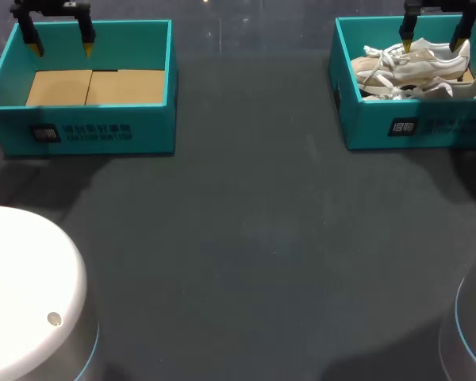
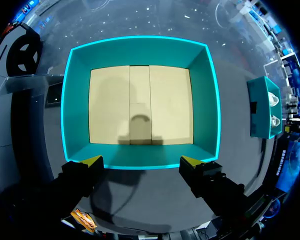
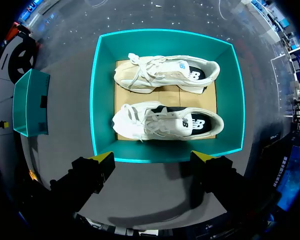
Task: Take the shoe out of the shoebox, open the shoe tongue, remove and reinsert the insole, then place the shoe into the shoebox
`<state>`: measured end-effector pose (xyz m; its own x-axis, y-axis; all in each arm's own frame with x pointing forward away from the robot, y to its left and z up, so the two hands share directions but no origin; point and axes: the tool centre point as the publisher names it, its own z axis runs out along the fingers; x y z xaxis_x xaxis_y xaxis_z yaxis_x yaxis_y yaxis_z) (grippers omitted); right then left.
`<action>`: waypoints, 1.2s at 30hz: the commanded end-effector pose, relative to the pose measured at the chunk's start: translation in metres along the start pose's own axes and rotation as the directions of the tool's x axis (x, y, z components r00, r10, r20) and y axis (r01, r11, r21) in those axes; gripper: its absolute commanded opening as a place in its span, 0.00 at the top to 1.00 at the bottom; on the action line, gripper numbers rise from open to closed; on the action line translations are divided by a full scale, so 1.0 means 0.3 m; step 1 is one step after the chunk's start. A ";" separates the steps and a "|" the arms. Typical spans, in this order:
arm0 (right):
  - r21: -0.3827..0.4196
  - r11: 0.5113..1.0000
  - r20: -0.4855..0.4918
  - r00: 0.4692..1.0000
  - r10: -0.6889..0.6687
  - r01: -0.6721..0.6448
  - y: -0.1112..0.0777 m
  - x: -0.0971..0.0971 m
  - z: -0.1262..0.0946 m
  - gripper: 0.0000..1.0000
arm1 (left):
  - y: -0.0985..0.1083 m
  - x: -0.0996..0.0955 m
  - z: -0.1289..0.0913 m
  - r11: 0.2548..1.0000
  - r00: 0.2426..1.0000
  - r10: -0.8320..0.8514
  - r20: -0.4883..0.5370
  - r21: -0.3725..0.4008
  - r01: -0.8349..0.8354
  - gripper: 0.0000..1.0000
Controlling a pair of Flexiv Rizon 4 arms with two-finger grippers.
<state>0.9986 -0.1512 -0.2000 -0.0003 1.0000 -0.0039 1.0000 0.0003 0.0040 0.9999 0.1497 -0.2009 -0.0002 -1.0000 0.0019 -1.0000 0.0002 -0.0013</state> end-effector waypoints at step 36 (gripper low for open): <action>-0.044 0.998 0.085 0.995 0.056 -0.052 -0.026 -0.186 0.039 0.00 | 0.000 0.000 -0.002 1.000 1.000 0.000 0.001 -0.001 0.000 0.00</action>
<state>0.9996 -0.1963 -0.2081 0.0543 0.9933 -0.1015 0.9982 -0.0514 0.0314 0.9999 0.1498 -0.2009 -0.0001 -1.0000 0.0020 -1.0000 0.0001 -0.0014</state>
